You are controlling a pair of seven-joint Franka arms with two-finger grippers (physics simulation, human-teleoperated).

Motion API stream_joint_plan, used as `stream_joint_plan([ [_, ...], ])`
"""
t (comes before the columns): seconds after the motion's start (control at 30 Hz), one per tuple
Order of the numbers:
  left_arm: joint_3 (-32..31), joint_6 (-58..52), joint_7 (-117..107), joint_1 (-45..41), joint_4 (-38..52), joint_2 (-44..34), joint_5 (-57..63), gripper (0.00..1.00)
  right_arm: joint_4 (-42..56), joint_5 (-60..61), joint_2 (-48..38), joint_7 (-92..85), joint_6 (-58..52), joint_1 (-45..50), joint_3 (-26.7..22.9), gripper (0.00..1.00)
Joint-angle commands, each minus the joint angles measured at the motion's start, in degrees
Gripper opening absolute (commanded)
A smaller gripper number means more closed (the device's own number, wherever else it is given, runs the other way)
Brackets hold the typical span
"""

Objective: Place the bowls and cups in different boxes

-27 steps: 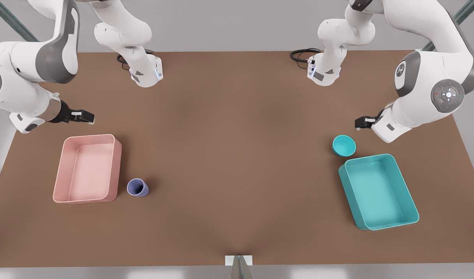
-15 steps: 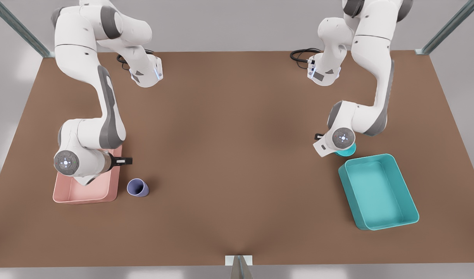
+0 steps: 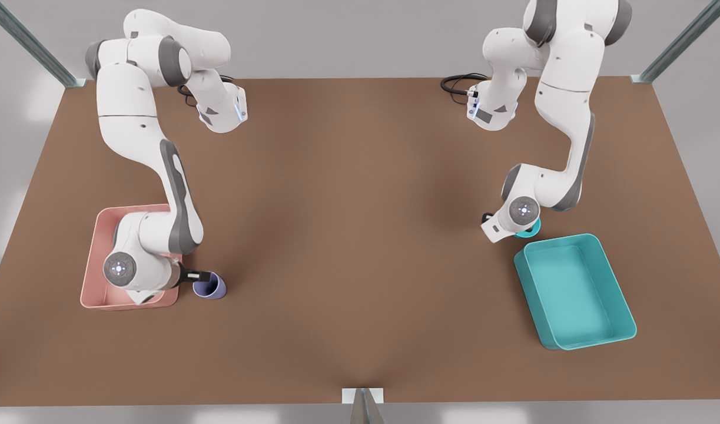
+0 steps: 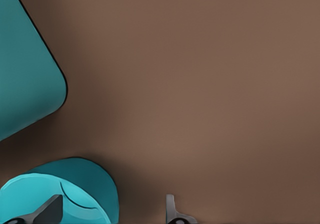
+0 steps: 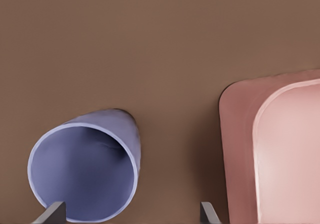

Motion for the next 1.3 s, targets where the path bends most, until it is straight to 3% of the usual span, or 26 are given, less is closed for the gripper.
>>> stream_joint_plan([
  [0.0,0.04,2.35,-1.72,0.09,-0.29,0.13,1.23,1.00,0.17,0.86,1.03,2.88,1.81,-0.17,-0.02,1.00],
  [0.03,0.04,2.36,-1.72,0.09,-0.29,0.48,1.23,1.00,0.26,1.03,1.55,2.88,1.81,-0.08,-0.02,1.00],
  [0.07,0.04,2.79,-1.72,0.18,-0.38,0.57,1.23,0.77,0.43,1.03,1.82,2.88,1.81,0.01,-0.02,1.00],
  [0.13,-0.05,2.71,-1.89,0.35,-0.64,0.57,1.23,0.62,1.22,1.03,3.22,3.23,1.73,0.27,0.07,1.00],
  [0.17,0.04,2.62,-1.89,0.44,-0.73,0.57,1.23,0.45,1.49,1.12,4.28,3.23,1.81,0.19,0.07,1.00],
  [0.3,0.04,0.33,-1.81,0.53,0.06,-0.22,1.32,0.24,1.40,1.21,5.16,3.41,2.17,0.27,0.16,1.00],
  [0.33,0.04,0.33,-1.81,0.53,0.24,-0.22,1.32,0.21,1.40,1.21,5.16,3.41,2.17,0.27,0.16,0.91],
  [0.37,0.04,0.16,-1.81,0.53,0.50,-0.39,1.32,0.21,1.40,0.95,5.07,3.32,2.08,0.36,0.16,0.55],
  [0.4,0.04,-1.59,-1.81,0.44,0.59,-0.92,1.32,0.21,1.40,0.77,5.07,3.32,1.90,0.62,0.16,0.37],
  [0.47,0.04,-8.19,-1.98,0.44,1.03,-3.56,1.23,0.21,1.40,0.59,5.07,3.32,1.81,0.54,0.25,0.22],
  [0.57,0.04,-19.87,-1.89,0.79,1.38,-8.12,1.23,0.21,1.75,0.68,5.07,2.53,1.55,0.54,0.25,0.21],
  [0.67,0.04,-33.93,-1.37,1.23,14.10,-8.83,1.40,0.21,1.75,0.68,4.54,-0.27,0.94,0.19,0.33,0.21],
  [0.73,0.04,-38.51,-1.28,1.41,30.70,-3.57,2.63,0.21,1.66,1.03,0.07,-6.51,-8.01,-0.16,0.33,0.21],
  [0.83,0.13,-38.52,0.20,1.93,59.01,15.85,5.45,0.21,1.05,5.17,-7.67,-28.65,-18.66,-7.27,0.07,0.21],
  [0.9,0.13,-31.23,2.94,4.83,60.53,21.58,5.36,0.21,0.96,4.64,-10.22,-42.53,-20.24,-11.67,-0.19,0.21],
  [0.97,0.13,-27.80,1.80,5.45,56.94,21.93,5.01,0.21,1.05,4.64,-11.01,-52.48,-20.16,-16.33,-0.19,0.21],
  [1.1,0.13,-19.01,1.80,7.38,46.39,23.86,4.57,0.21,0.08,1.39,-9.08,-53.90,-14.89,-18.45,-0.90,0.21],
  [1.17,0.13,-18.56,1.88,8.44,46.21,25.18,4.57,0.21,0.17,0.77,-4.34,-53.81,-9.00,-18.45,-1.42,0.21],
  [1.2,0.13,-18.56,1.88,8.44,46.21,25.80,4.48,0.26,0.26,-0.02,-2.49,-53.20,-6.27,-18.36,-1.42,0.21],
  [1.23,0.13,-18.56,1.80,8.53,46.21,25.80,4.48,0.67,0.43,-0.02,-0.91,-53.19,-2.94,-18.27,-1.42,0.21],
  [1.27,0.13,-18.91,1.80,8.53,46.29,25.18,3.69,1.00,0.78,0.07,0.41,-53.19,-0.91,-18.18,-1.42,0.21],
])
